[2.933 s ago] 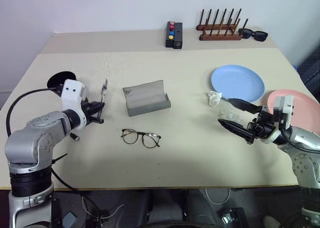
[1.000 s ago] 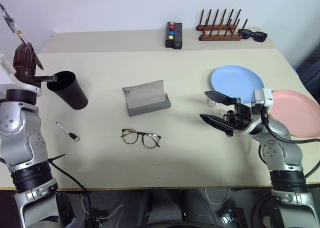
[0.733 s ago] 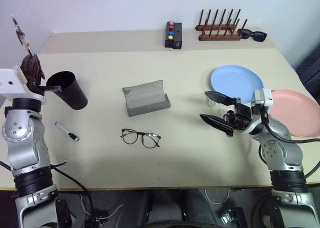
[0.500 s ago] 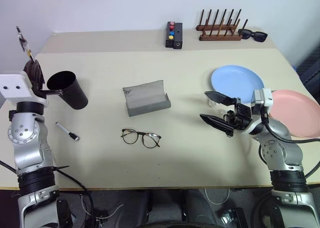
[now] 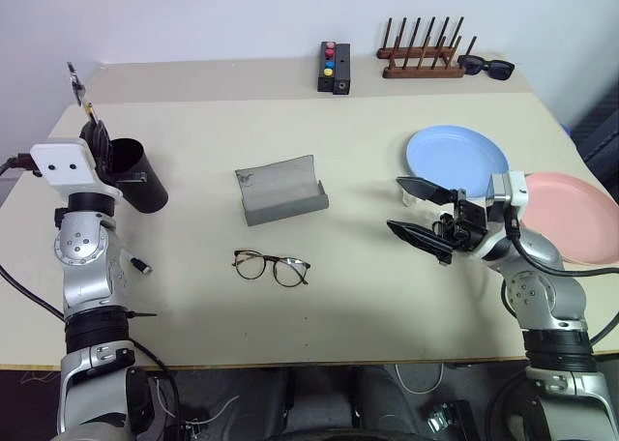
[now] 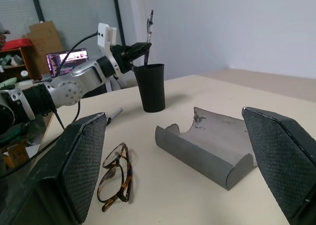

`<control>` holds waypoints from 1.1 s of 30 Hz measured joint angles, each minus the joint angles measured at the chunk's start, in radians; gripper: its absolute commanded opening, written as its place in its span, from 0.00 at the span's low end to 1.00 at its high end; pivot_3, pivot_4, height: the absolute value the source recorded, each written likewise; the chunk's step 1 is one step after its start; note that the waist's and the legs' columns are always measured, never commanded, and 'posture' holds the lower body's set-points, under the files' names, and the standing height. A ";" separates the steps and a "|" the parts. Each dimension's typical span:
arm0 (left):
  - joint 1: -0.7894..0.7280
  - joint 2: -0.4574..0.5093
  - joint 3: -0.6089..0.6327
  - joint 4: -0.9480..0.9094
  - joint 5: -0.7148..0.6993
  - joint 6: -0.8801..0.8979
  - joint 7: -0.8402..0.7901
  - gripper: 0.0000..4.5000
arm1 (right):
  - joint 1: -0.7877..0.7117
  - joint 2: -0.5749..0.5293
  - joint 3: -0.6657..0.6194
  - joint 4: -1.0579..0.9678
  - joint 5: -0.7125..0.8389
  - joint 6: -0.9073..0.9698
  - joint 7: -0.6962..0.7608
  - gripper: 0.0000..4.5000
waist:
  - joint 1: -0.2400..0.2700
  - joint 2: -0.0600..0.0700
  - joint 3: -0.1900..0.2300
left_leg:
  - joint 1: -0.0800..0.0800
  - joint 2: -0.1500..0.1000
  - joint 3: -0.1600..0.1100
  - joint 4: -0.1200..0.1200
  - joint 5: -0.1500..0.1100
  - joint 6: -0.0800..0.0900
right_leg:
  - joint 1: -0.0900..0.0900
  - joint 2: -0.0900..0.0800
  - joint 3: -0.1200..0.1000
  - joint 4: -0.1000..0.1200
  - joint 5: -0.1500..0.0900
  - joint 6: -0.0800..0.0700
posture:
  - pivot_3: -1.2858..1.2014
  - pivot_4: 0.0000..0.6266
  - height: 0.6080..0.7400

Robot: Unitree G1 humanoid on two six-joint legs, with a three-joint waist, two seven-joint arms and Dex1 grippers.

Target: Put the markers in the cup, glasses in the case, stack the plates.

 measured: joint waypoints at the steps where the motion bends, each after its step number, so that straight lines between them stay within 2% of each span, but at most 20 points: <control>1: 0.000 0.000 0.000 0.003 0.000 -0.004 0.000 0.20 | 0.002 0.000 0.000 0.000 0.000 0.000 0.000 1.00 | 0.000 0.000 0.000 | 0.000 0.000 0.000 0.000 0.000 0.000 | 0.000 0.000 0.000 0.000 0.000 0.000 | 0.52 0.24 1.00; 2: 0.000 0.000 0.000 0.006 0.000 -0.006 0.001 0.26 | 0.004 -0.001 0.000 0.000 0.000 0.000 0.000 1.00 | 0.000 0.000 0.000 | 0.000 0.000 0.000 0.000 0.000 0.000 | 0.000 0.000 0.000 0.000 0.000 0.000 | 0.52 0.24 1.00; 8: 0.000 0.000 0.000 0.008 0.000 -0.008 0.002 0.94 | 0.004 -0.001 0.000 0.000 0.000 0.000 -0.001 1.00 | 0.000 0.000 0.000 | 0.000 0.000 0.000 0.000 0.000 0.000 | 0.000 0.000 0.000 0.000 0.000 0.000 | 0.52 0.24 1.00; 9: 0.000 0.000 0.000 0.008 0.000 -0.008 0.001 0.99 | 0.004 -0.001 0.000 0.000 0.000 0.000 -0.001 1.00 | 0.000 0.000 0.000 | 0.000 0.000 0.000 0.000 0.000 0.000 | 0.000 0.000 0.000 0.000 0.000 0.000 | 0.52 0.24 1.00; 15: 0.023 0.000 0.000 -0.047 -0.044 0.033 -0.027 0.99 | 0.005 -0.002 -0.001 0.000 0.000 -0.001 -0.001 1.00 | 0.000 0.000 0.000 | 0.000 0.000 0.000 0.000 0.000 0.000 | 0.000 0.000 0.000 0.000 0.000 0.000 | 0.52 0.24 1.00; 21: 0.046 0.011 0.071 -0.244 -0.222 0.213 -0.022 0.99 | 0.006 -0.002 -0.001 0.001 -0.001 -0.008 0.001 1.00 | -0.001 0.000 0.000 | 0.000 0.000 0.000 0.000 0.000 0.000 | 0.000 0.000 0.000 0.000 0.000 0.000 | 0.52 0.24 1.00; 27: 0.103 0.032 0.202 -0.444 -0.407 0.516 0.118 0.99 | 0.005 -0.003 -0.001 0.028 -0.003 -0.017 0.008 1.00 | -0.004 0.000 0.000 | 0.000 0.000 0.000 0.000 0.000 0.000 | 0.000 0.000 0.000 0.000 0.000 0.000 | 0.52 0.24 1.00; 33: 0.162 0.014 0.236 -0.605 -0.493 0.805 0.327 0.99 | -0.013 -0.002 0.001 0.064 -0.016 -0.029 0.022 1.00 | 0.001 -0.001 0.000 | 0.000 0.000 0.000 0.001 0.000 0.000 | 0.000 0.000 0.000 0.001 0.000 0.000 | 0.52 0.24 1.00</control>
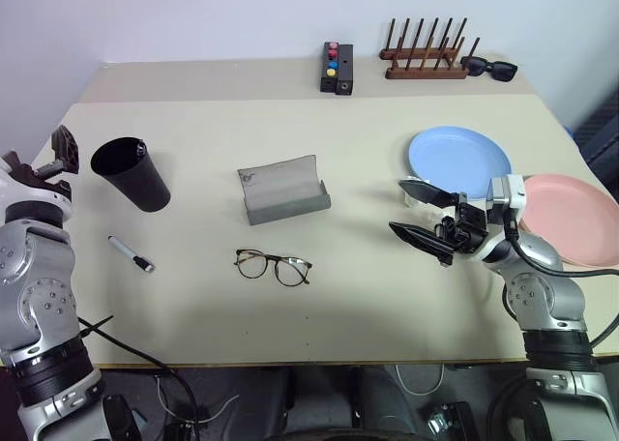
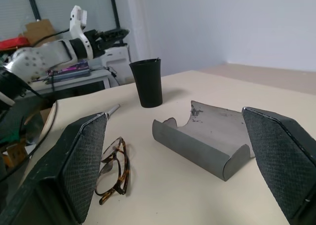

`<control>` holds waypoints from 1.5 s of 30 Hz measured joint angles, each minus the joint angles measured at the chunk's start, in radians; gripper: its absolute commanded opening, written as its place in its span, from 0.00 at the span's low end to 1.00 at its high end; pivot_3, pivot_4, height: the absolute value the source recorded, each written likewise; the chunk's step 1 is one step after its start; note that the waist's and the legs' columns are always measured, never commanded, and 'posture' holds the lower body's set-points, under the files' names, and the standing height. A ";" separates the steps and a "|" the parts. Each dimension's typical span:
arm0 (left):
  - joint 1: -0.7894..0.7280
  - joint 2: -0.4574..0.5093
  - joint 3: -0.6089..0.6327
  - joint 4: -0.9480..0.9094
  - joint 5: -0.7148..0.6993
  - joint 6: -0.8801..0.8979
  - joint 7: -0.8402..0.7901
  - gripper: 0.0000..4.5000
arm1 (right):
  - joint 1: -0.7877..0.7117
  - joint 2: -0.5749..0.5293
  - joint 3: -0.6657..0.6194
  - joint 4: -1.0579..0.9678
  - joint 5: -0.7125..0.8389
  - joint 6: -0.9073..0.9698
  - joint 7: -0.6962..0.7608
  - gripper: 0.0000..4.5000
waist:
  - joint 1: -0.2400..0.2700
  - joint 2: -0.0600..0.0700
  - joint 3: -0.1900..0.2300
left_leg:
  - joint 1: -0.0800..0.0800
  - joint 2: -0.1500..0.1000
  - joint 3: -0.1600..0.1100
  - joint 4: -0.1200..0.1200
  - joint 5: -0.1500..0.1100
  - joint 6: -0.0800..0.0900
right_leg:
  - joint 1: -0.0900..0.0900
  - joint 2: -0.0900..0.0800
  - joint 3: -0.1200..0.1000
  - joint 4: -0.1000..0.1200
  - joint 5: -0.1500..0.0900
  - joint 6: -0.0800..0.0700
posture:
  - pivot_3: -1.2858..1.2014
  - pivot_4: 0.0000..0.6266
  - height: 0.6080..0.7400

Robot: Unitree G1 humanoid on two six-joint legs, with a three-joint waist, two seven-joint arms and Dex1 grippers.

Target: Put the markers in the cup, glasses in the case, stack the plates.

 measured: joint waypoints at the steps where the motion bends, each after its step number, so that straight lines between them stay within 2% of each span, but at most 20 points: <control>1: 0.009 -0.001 0.006 -0.032 -0.022 0.051 0.035 0.99 | -0.003 0.000 0.000 0.004 -0.004 -0.002 0.002 1.00 | 0.000 0.000 0.000 | 0.000 0.000 0.000 0.000 0.000 0.000 | 0.000 0.000 0.000 0.000 0.000 0.000 | 0.52 0.24 1.00; 11: 0.114 -0.007 0.155 -0.265 -0.313 0.358 0.286 0.99 | -0.027 0.001 0.002 0.057 -0.018 -0.013 0.029 1.00 | -0.001 0.000 0.000 | 0.000 0.000 0.000 0.000 0.000 0.000 | 0.000 0.000 0.000 0.000 0.000 0.000 | 0.52 0.24 1.00; 18: 0.101 -0.020 0.185 -0.273 -0.387 0.466 0.566 0.99 | -0.047 0.004 0.005 0.086 -0.027 -0.017 0.044 1.00 | 0.002 0.000 0.000 | 0.000 0.000 0.000 0.000 0.000 0.000 | 0.000 0.000 0.000 0.000 0.000 0.000 | 0.52 0.24 1.00; 27: 0.025 -0.178 0.064 -0.263 -0.308 0.519 0.796 0.99 | -0.059 0.008 0.010 0.096 -0.046 -0.019 0.051 1.00 | 0.001 -0.001 -0.001 | 0.000 0.000 0.000 0.000 0.000 -0.001 | 0.000 0.000 0.000 0.000 0.000 0.000 | 0.52 0.24 1.00; 34: 0.021 -0.230 0.014 -0.233 -0.263 0.521 0.790 0.99 | -0.059 0.008 0.010 0.096 -0.046 -0.015 0.050 1.00 | 0.001 -0.001 -0.001 | 0.000 0.000 0.000 0.000 0.001 -0.001 | 0.000 0.001 0.000 0.000 0.000 0.000 | 0.52 0.24 1.00; 45: -0.066 -0.324 -0.036 -0.041 -0.055 0.490 0.778 0.99 | -0.055 0.008 0.010 0.087 -0.046 -0.013 0.035 1.00 | 0.002 -0.002 -0.001 | 0.000 -0.001 0.000 0.000 0.001 -0.001 | 0.000 0.001 0.000 0.000 0.000 0.000 | 0.52 0.24 1.00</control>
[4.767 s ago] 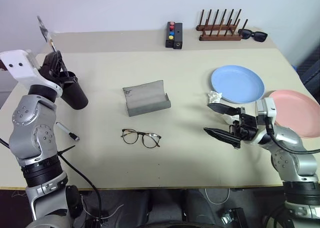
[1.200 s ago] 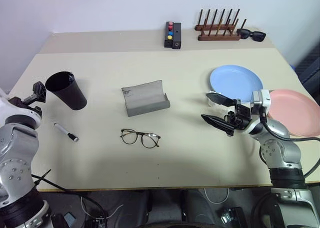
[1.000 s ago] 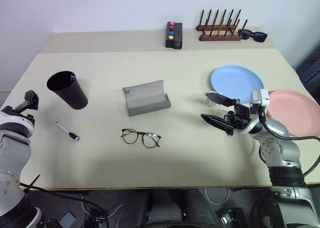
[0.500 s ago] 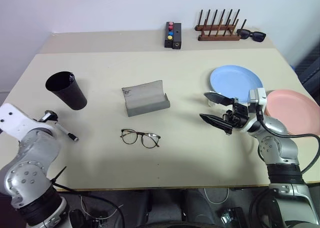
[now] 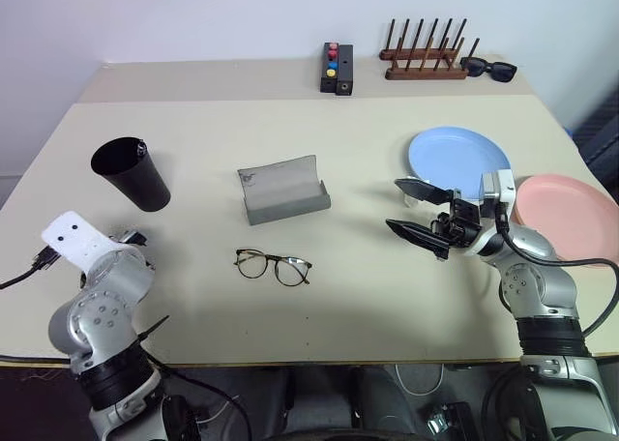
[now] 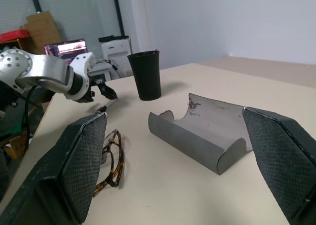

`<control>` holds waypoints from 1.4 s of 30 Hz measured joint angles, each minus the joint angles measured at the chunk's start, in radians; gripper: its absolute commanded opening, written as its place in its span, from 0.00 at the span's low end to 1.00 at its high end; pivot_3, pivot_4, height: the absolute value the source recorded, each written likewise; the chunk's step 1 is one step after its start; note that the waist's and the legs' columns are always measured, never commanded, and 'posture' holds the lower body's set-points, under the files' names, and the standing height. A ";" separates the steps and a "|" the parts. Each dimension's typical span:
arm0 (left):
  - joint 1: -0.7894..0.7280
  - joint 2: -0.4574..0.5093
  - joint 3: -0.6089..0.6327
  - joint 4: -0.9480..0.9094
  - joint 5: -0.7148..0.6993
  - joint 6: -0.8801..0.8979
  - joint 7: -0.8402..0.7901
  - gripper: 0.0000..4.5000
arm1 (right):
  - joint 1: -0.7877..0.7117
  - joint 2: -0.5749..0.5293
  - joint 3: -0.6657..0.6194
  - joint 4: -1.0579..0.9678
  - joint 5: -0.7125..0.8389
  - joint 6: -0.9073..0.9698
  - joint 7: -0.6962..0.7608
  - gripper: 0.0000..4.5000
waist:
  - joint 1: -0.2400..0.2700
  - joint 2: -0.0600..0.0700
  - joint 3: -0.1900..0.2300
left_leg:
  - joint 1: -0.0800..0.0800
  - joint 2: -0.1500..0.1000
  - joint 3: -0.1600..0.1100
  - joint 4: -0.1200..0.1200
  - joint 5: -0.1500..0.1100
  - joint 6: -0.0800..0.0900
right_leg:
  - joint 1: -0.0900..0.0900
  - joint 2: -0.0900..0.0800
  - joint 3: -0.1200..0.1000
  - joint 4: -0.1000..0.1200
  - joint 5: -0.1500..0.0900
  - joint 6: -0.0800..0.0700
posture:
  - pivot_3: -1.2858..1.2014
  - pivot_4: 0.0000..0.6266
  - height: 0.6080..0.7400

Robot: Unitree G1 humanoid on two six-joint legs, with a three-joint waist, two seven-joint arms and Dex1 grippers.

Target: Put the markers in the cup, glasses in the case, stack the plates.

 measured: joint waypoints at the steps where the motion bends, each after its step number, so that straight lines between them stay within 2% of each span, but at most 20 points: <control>1: -0.011 -0.005 -0.002 0.013 0.014 0.000 -0.001 0.99 | 0.000 0.000 0.000 -0.003 0.000 0.000 0.000 1.00 | 0.000 0.000 0.000 | 0.000 0.000 0.000 0.000 0.000 0.000 | 0.000 0.000 0.000 0.000 0.000 0.000 | 0.52 0.24 1.00; 6: -0.067 -0.027 0.015 0.046 0.080 0.010 0.012 0.99 | 0.004 -0.001 0.000 -0.004 0.000 0.000 -0.004 1.00 | -0.001 0.000 0.000 | 0.000 0.000 0.000 0.000 0.000 0.000 | 0.000 0.000 0.000 0.000 0.000 0.000 | 0.52 0.24 1.00; 9: -0.075 -0.030 0.026 0.056 0.112 0.030 0.012 0.81 | 0.014 -0.002 -0.001 -0.007 0.000 0.000 -0.008 1.00 | -0.001 0.000 0.000 | 0.000 0.000 0.000 0.000 0.000 0.000 | 0.000 0.000 0.000 0.000 0.000 0.000 | 0.52 0.24 1.00; 12: -0.094 -0.040 0.046 0.063 0.136 0.047 0.011 0.49 | 0.021 -0.002 -0.001 -0.018 0.000 0.000 -0.010 1.00 | -0.001 -0.001 0.000 | 0.000 0.000 0.000 0.000 0.000 0.000 | 0.000 0.000 0.000 0.000 0.000 0.000 | 0.52 0.24 1.00; 16: -0.126 -0.058 0.077 0.064 0.166 0.077 0.011 0.01 | 0.021 -0.002 -0.001 -0.025 0.000 0.000 -0.013 1.00 | 0.000 -0.001 0.000 | 0.000 0.000 0.000 0.000 0.000 0.000 | 0.000 0.000 0.000 0.000 0.000 0.000 | 0.52 0.24 1.00; 27: -0.142 -0.082 0.120 0.031 0.217 0.121 -0.072 0.00 | 0.025 -0.002 -0.002 -0.025 0.000 0.000 -0.017 1.00 | -0.001 -0.002 0.001 | 0.000 0.000 0.000 0.000 0.000 0.000 | 0.000 0.000 0.000 0.000 0.000 0.000 | 0.52 0.24 1.00; 36: -0.019 -0.080 0.133 -0.140 0.152 0.073 -0.318 0.00 | 0.008 -0.003 -0.011 -0.036 0.035 0.031 -0.017 1.00 | 0.000 -0.002 0.001 | 0.000 0.000 0.000 0.000 0.000 0.000 | 0.000 0.000 0.000 0.000 0.000 0.000 | 0.52 0.24 1.00; 42: -0.010 -0.072 0.066 -0.161 0.150 -0.054 -0.452 0.00 | -0.010 0.002 -0.008 -0.045 0.042 0.034 -0.019 1.00 | 0.000 -0.003 0.001 | 0.000 0.000 0.000 0.000 0.000 0.000 | 0.000 0.000 0.000 0.000 0.000 0.000 | 0.52 0.24 1.00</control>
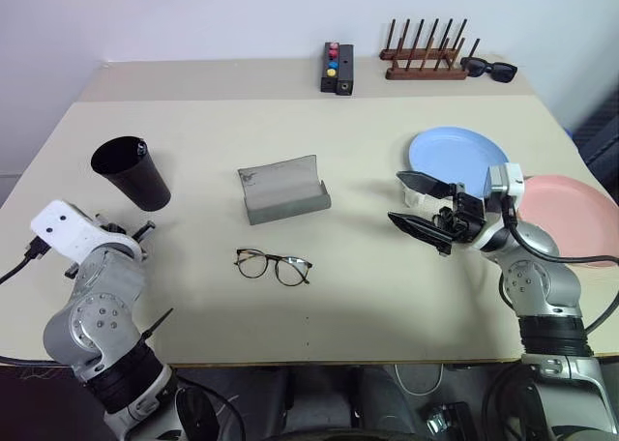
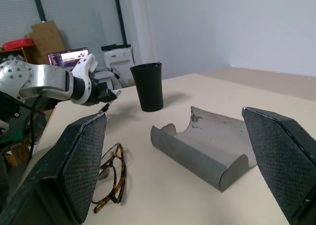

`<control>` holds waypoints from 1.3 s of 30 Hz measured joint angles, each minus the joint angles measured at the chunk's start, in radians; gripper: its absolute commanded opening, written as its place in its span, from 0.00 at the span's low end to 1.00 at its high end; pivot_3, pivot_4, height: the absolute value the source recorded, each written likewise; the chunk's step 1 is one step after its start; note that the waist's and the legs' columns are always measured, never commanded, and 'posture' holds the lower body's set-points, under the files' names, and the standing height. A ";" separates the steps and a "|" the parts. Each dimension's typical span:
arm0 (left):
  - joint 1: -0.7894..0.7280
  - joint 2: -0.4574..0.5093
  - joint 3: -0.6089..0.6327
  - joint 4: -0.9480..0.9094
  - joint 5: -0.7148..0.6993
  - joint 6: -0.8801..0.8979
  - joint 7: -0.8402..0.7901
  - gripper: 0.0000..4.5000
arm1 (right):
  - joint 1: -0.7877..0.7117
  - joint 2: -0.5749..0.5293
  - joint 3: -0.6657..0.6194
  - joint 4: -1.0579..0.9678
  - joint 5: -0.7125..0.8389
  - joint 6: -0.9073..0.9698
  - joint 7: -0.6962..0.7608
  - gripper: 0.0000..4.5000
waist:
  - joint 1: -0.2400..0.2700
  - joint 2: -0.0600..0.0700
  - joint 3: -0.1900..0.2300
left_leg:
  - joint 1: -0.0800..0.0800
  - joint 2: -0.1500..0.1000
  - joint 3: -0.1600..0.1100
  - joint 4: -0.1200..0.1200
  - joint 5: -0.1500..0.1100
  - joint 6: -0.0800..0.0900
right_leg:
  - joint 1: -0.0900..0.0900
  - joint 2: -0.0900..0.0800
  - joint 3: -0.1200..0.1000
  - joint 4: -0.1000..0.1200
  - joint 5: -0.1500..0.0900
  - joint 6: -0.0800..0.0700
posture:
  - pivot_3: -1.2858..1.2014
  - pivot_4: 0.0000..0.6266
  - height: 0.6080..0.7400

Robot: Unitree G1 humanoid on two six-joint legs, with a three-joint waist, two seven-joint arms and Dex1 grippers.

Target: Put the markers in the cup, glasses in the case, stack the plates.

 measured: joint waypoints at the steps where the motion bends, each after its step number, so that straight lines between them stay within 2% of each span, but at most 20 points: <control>1: 0.000 0.000 -0.012 -0.011 -0.007 -0.024 -0.025 0.00 | 0.000 0.003 0.001 0.000 0.000 0.000 0.000 1.00 | -0.001 0.000 0.000 | 0.000 0.000 0.000 0.000 0.000 0.000 | 0.000 0.000 0.000 0.000 0.000 0.000 | 0.52 0.24 1.00; 10: -0.039 0.124 -0.037 -0.044 -0.115 -0.147 -0.229 0.00 | -0.002 0.031 0.011 -0.012 -0.003 -0.002 -0.001 1.00 | -0.002 0.000 0.000 | 0.000 0.000 0.000 0.000 0.000 0.000 | 0.000 0.000 0.000 0.000 0.000 0.000 | 0.52 0.24 1.00; 34: -0.056 0.144 -0.068 -0.026 -0.171 -0.256 -0.229 0.00 | -0.011 0.037 0.022 -0.012 -0.017 -0.020 -0.005 1.00 | -0.001 0.000 0.000 | 0.000 0.000 0.000 0.000 0.000 0.000 | 0.000 0.000 0.000 0.000 0.000 0.000 | 0.52 0.24 1.00; 39: -0.062 0.221 -0.078 -0.010 -0.120 -0.341 -0.267 0.00 | -0.011 0.037 0.022 -0.011 -0.019 -0.021 -0.008 1.00 | -0.001 0.000 0.000 | 0.000 0.000 0.000 -0.001 0.000 0.000 | 0.000 0.001 0.000 0.000 0.000 0.000 | 0.52 0.24 1.00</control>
